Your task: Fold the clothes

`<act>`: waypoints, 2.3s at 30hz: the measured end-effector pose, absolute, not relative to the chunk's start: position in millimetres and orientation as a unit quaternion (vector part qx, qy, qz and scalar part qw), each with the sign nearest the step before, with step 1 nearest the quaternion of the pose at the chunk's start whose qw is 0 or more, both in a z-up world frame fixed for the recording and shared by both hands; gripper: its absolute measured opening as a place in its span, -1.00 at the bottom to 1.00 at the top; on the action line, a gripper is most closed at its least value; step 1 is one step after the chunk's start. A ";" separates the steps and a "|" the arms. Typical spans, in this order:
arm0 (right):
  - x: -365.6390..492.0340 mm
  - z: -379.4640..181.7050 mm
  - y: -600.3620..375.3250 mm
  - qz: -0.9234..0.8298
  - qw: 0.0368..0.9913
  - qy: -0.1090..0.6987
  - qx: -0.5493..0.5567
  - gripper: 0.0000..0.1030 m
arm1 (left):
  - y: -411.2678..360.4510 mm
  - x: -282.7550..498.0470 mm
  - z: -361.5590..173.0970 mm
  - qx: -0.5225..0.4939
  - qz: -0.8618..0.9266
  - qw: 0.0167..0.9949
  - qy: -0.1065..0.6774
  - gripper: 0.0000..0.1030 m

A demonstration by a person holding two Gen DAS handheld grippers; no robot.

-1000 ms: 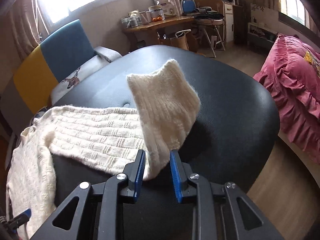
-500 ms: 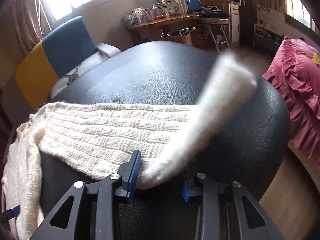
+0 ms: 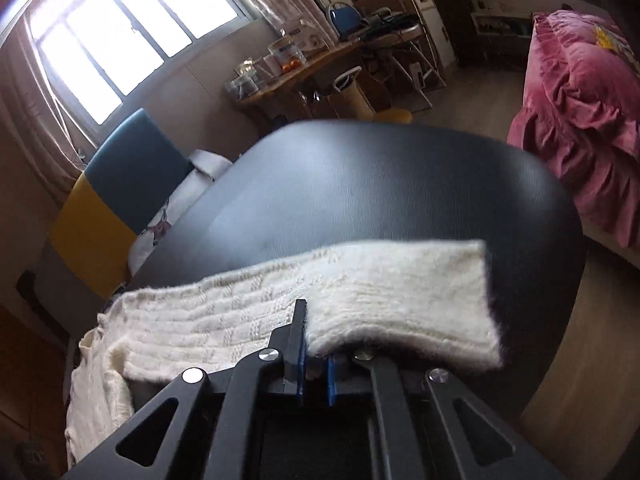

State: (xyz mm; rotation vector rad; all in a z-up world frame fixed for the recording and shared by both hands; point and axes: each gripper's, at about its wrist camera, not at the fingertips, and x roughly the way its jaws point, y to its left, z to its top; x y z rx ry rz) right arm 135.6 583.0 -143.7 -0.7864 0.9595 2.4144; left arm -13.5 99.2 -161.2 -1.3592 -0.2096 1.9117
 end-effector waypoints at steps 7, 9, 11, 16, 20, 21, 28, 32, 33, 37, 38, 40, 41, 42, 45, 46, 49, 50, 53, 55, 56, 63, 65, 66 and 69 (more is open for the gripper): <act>108.9 -144.8 604.5 0.859 0.246 0.284 -0.348 -0.88 | 103.5 -15.4 -161.1 -0.535 0.754 0.376 -0.068 0.39; 114.6 -161.2 608.2 0.850 0.235 0.313 -0.353 -0.80 | 104.9 -16.3 -160.9 -0.536 0.753 0.376 -0.068 0.45; 130.6 -162.4 611.1 0.853 0.218 0.355 -0.315 -0.58 | 107.0 -17.8 -159.9 -0.540 0.751 0.375 -0.057 0.45; 171.5 -154.5 610.4 0.842 0.247 0.360 -0.315 -0.53 | 116.2 -30.4 -145.5 -0.550 0.747 0.373 -0.024 0.44; 186.8 -120.6 600.4 0.866 0.275 0.284 -0.307 -0.53 | 131.5 -49.1 -117.5 -0.515 0.762 0.392 -0.011 0.42; 180.4 -113.3 596.9 0.874 0.267 0.264 -0.308 -0.53 | 140.4 -55.6 -110.2 -0.506 0.766 0.397 -0.001 0.42; 87.4 -121.7 560.6 0.888 0.197 0.140 -0.393 -0.53 | 220.9 -111.4 -71.8 -0.452 0.779 0.424 0.089 0.33; 49.4 -151.4 556.4 0.866 0.189 0.106 -0.451 -0.53 | 273.3 -141.2 -66.8 -0.449 0.766 0.440 0.137 0.15; 46.0 -156.1 558.5 0.864 0.188 0.107 -0.455 -0.53 | 286.9 -146.9 -68.8 -0.450 0.758 0.446 0.153 0.05; 43.9 -160.6 570.7 0.869 0.181 0.119 -0.445 -0.52 | 339.0 -164.4 -92.0 -0.482 0.715 0.462 0.208 -0.29; 43.8 -161.3 572.8 0.870 0.178 0.121 -0.444 -0.51 | 350.6 -169.0 -101.6 -0.495 0.703 0.463 0.216 -0.39; 42.0 -162.1 573.6 0.872 0.173 0.107 -0.445 -0.51 | 370.8 -176.2 -124.2 -0.522 0.681 0.458 0.231 -0.55; 40.9 -162.8 573.4 0.872 0.175 0.096 -0.447 -0.51 | 380.5 -179.8 -135.6 -0.535 0.670 0.456 0.238 -0.62; 39.8 -163.4 573.3 0.872 0.178 0.085 -0.448 -0.51 | 387.4 -183.3 -146.9 -0.547 0.661 0.453 0.240 -0.66; 35.8 -166.0 580.9 0.870 0.204 0.078 -0.441 -0.51 | 398.6 -200.0 -163.9 -0.562 0.668 0.442 0.206 -0.69; 34.4 -166.1 581.9 0.869 0.210 0.082 -0.441 -0.51 | 399.2 -206.6 -164.9 -0.563 0.674 0.442 0.183 -0.70; 30.8 -166.4 579.2 0.866 0.221 0.073 -0.442 -0.48 | 392.1 -221.5 -171.6 -0.580 0.680 0.434 0.115 -0.78; 30.3 -166.4 577.7 0.866 0.223 0.068 -0.442 -0.48 | 389.5 -221.1 -171.0 -0.577 0.680 0.438 0.111 -0.78; 35.7 -155.9 581.8 0.865 0.210 0.123 -0.438 -0.47 | 377.6 -219.4 -165.2 -0.573 0.684 0.441 0.100 -0.78; 48.5 -136.1 571.7 0.892 0.164 0.171 -0.385 -0.46 | 357.6 -217.7 -152.6 -0.563 0.695 0.440 0.080 -0.78; 52.4 -128.4 563.9 0.901 0.114 0.208 -0.365 -0.45 | 345.4 -216.3 -144.8 -0.555 0.702 0.440 0.069 -0.78; 21.9 -164.7 458.7 0.785 -0.204 0.350 -0.470 -0.17 | 248.1 -183.2 -133.6 -0.532 0.743 0.406 0.033 -0.70; 21.9 -182.0 431.6 0.761 -0.222 0.333 -0.510 -0.15 | 214.3 -169.8 -139.6 -0.532 0.749 0.394 0.022 -0.70; 21.9 -189.1 420.5 0.753 -0.227 0.323 -0.527 -0.14 | 199.8 -160.9 -141.1 -0.531 0.752 0.390 0.015 -0.70; 18.6 -198.3 403.6 0.735 -0.262 0.348 -0.519 -0.04 | 169.5 -143.6 -151.8 -0.528 0.763 0.373 0.021 -0.70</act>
